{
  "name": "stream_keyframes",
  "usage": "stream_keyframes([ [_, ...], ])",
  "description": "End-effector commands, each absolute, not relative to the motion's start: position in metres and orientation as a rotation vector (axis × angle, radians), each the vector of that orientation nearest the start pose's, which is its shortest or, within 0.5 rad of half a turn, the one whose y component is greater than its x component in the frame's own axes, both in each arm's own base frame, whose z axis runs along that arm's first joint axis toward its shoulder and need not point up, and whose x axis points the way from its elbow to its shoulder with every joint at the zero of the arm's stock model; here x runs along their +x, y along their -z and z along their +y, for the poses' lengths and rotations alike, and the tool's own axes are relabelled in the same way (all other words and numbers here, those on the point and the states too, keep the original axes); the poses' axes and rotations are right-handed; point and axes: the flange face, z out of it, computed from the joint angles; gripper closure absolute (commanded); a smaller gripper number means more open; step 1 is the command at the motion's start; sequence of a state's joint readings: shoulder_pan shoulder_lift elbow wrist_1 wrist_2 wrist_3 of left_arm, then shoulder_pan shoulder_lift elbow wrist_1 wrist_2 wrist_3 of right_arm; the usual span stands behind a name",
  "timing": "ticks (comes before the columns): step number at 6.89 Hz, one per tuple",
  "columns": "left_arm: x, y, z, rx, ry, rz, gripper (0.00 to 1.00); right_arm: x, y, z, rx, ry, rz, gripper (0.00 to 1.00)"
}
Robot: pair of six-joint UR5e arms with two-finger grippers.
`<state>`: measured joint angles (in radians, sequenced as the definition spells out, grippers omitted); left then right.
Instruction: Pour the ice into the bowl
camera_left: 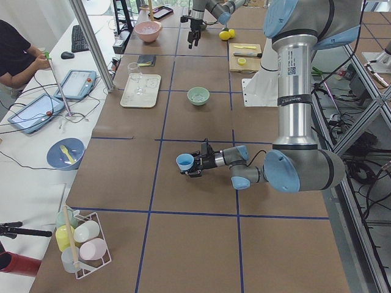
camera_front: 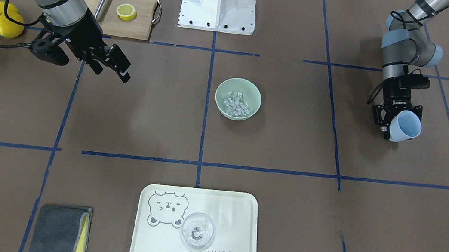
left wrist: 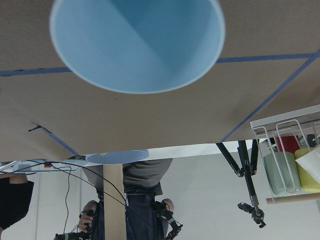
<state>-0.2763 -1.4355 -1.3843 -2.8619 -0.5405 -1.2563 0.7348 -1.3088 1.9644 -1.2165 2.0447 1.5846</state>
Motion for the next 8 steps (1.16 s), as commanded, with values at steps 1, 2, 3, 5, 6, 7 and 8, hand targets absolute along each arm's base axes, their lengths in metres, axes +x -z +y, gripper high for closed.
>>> stream_keyframes([
  [1, 0.341, -0.650, -0.322, 1.142, 0.421, 0.572, 0.00, -0.348, -0.295, -0.433, -0.057, -0.437, -1.088, 0.00],
  [2, 0.338, -0.652, -0.321, 1.125, 0.404, 0.575, 0.00, -0.348, -0.294, -0.433, -0.057, -0.439, -1.091, 0.00],
  [3, 0.337, -0.649, -0.320, 1.105, 0.395, 0.594, 0.00, -0.348, -0.293, -0.432, -0.057, -0.439, -1.092, 0.00],
  [5, 0.306, -0.657, -0.305, 1.020, 0.330, 0.615, 0.00, -0.349, -0.290, -0.433, -0.056, -0.439, -1.096, 0.00],
  [6, 0.301, -0.631, -0.300, 1.007, 0.251, 0.642, 0.00, -0.349, -0.291, -0.434, -0.057, -0.440, -1.095, 0.00],
  [7, 0.305, -0.620, -0.297, 0.980, 0.219, 0.682, 0.00, -0.349, -0.291, -0.434, -0.057, -0.440, -1.095, 0.00],
  [8, 0.304, -0.620, -0.291, 0.923, 0.171, 0.713, 0.00, -0.349, -0.291, -0.434, -0.058, -0.439, -1.095, 0.00],
])
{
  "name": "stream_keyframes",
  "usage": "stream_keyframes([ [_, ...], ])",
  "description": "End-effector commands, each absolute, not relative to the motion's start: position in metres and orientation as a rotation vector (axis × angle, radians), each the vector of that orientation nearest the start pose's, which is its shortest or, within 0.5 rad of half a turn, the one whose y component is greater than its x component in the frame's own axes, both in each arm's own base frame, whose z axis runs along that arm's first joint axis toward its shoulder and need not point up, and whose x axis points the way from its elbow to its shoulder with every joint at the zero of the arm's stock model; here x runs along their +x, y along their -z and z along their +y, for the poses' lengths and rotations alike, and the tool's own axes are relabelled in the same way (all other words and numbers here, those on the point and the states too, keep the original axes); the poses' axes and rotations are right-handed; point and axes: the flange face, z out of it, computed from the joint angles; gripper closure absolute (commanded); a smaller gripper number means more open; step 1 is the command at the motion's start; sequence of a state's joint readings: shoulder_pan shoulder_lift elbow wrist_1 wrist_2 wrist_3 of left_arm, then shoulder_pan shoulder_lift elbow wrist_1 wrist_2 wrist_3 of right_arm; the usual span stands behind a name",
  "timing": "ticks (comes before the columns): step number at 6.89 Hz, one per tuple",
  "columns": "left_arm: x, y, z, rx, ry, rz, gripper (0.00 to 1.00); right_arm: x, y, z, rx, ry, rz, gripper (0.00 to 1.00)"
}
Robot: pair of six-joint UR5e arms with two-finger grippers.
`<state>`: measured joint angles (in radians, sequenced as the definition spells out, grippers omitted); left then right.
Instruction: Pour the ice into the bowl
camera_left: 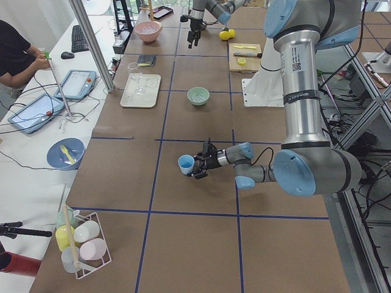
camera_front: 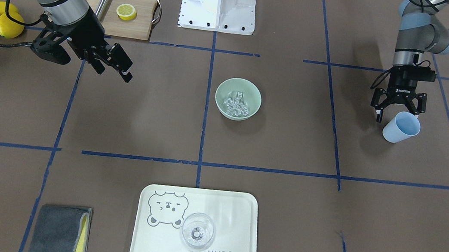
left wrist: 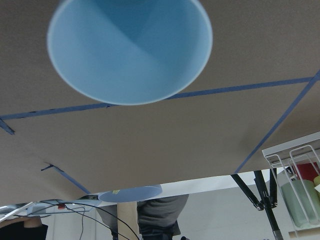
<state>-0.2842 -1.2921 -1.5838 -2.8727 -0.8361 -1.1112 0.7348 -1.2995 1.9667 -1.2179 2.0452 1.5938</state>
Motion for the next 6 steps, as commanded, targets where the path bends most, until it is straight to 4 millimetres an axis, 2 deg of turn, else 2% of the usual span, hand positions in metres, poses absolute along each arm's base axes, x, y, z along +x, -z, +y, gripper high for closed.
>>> stream_keyframes([
  [1, 0.298, -0.625, -0.284, 0.873, 0.133, 0.726, 0.00, -0.349, -0.291, -0.434, -0.059, -0.439, -1.094, 0.00],
  [2, 0.279, -0.638, -0.275, 0.827, 0.086, 0.708, 0.00, -0.352, -0.288, -0.433, -0.059, -0.437, -1.099, 0.00],
  [3, 0.274, -0.632, -0.271, 0.833, 0.007, 0.696, 0.00, -0.355, -0.282, -0.433, -0.059, -0.433, -1.104, 0.00],
  [4, 0.264, -0.630, -0.263, 0.771, -0.095, 0.721, 0.00, -0.365, -0.270, -0.428, -0.062, -0.411, -1.118, 0.00],
  [5, 0.253, -0.626, -0.263, 0.738, -0.184, 0.733, 0.00, -0.379, -0.264, -0.420, -0.058, -0.397, -1.115, 0.00],
  [6, 0.230, -0.631, -0.267, 0.699, -0.276, 0.726, 0.00, -0.404, -0.248, -0.408, -0.063, -0.402, -1.091, 0.00],
])
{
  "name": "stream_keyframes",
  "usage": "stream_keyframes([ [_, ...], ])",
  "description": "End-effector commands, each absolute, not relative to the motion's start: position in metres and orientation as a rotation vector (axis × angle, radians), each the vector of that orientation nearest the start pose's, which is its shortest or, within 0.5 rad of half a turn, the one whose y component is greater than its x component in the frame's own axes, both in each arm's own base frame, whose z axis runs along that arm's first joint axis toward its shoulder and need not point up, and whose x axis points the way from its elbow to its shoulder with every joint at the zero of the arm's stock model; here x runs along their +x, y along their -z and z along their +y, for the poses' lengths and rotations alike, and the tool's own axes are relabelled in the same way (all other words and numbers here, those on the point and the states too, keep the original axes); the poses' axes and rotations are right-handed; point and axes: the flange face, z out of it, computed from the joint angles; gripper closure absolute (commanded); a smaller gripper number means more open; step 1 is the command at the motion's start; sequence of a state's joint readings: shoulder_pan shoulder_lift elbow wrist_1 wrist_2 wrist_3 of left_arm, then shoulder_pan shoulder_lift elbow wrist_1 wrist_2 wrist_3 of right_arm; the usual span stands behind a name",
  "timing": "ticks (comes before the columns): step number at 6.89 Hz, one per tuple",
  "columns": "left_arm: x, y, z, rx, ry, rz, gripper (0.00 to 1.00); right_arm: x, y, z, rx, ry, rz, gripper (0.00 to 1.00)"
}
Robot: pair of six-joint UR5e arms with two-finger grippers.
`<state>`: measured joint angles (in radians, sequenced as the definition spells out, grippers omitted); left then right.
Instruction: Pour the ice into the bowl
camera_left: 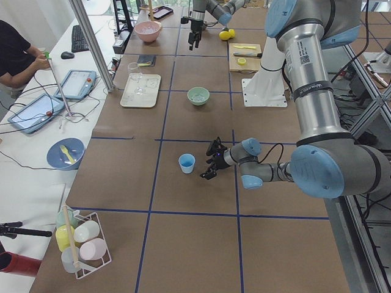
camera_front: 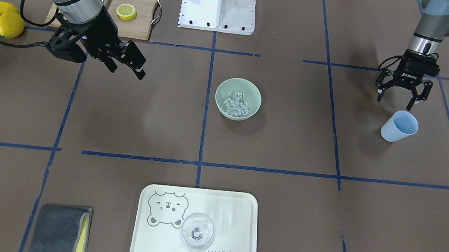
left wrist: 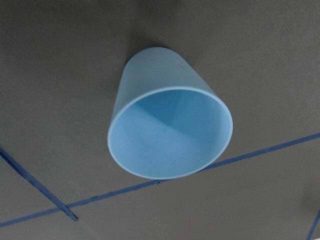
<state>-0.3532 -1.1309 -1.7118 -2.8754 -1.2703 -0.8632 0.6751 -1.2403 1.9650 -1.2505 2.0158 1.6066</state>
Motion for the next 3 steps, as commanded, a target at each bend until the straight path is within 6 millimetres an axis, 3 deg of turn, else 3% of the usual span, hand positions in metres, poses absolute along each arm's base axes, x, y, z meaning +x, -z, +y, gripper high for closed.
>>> stream_keyframes([
  [1, 0.205, -0.642, -0.271, 0.637, -0.342, 0.740, 0.00, -0.441, -0.225, -0.385, -0.052, -0.423, -1.062, 0.00],
  [2, 0.180, -0.645, -0.283, 0.637, -0.360, 0.733, 0.00, -0.468, -0.213, -0.367, -0.018, -0.416, -1.026, 0.00],
  [3, 0.143, -0.645, -0.298, 0.653, -0.374, 0.735, 0.00, -0.495, -0.216, -0.358, -0.033, -0.399, -0.998, 0.00],
])
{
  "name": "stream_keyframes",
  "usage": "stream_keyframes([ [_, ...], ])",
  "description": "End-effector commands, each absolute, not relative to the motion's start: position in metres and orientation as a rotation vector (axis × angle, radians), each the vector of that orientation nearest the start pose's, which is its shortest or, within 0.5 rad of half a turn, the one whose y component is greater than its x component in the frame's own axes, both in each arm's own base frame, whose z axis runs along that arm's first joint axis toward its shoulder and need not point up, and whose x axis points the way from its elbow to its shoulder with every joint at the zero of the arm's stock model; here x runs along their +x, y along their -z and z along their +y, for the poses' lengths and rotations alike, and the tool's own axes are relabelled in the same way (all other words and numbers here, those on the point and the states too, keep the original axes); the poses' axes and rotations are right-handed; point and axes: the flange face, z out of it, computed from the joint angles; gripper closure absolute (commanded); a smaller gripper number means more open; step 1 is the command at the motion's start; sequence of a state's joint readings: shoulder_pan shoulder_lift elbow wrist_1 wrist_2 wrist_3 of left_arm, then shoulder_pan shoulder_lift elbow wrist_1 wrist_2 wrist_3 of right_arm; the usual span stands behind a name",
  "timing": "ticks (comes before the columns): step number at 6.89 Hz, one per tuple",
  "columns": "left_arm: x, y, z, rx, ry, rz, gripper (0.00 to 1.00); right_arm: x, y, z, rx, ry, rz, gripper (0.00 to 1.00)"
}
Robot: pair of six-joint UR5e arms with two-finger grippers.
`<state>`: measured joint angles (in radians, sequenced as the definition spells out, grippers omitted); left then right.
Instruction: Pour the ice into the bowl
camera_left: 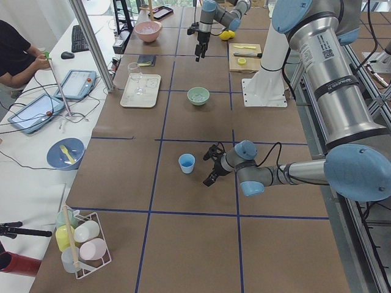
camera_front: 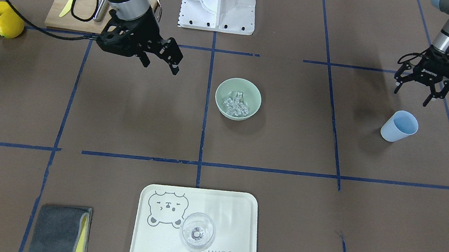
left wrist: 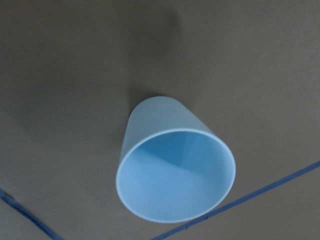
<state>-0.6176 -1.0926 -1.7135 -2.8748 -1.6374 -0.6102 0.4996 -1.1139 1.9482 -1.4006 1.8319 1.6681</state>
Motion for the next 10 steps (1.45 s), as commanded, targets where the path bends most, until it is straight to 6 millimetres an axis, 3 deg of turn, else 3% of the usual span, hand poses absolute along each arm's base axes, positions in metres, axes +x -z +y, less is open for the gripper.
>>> stream_keyframes([
  [1, 0.095, -0.646, -0.318, 0.633, -0.323, 0.794, 0.00, -0.532, -0.211, -0.352, -0.012, -0.391, -0.977, 0.00],
  [2, 0.059, -0.647, -0.337, 0.598, -0.245, 0.866, 0.00, -0.563, -0.214, -0.352, -0.013, -0.385, -0.944, 0.00],
  [3, 0.038, -0.643, -0.355, 0.567, -0.178, 0.862, 0.00, -0.581, -0.222, -0.348, -0.017, -0.373, -0.926, 0.00],
  [4, 0.036, -0.646, -0.361, 0.556, -0.168, 0.845, 0.00, -0.593, -0.202, -0.352, -0.011, -0.375, -0.944, 0.00],
  [6, 0.035, -0.650, -0.359, 0.548, -0.165, 0.837, 0.00, -0.600, -0.187, -0.354, -0.012, -0.382, -0.961, 0.00],
  [8, 0.032, -0.657, -0.355, 0.547, -0.148, 0.809, 0.00, -0.621, -0.179, -0.363, -0.018, -0.400, -0.946, 0.01],
  [10, 0.029, -0.658, -0.362, 0.577, -0.124, 0.756, 0.00, -0.643, -0.186, -0.375, 0.001, -0.462, -0.949, 0.24],
])
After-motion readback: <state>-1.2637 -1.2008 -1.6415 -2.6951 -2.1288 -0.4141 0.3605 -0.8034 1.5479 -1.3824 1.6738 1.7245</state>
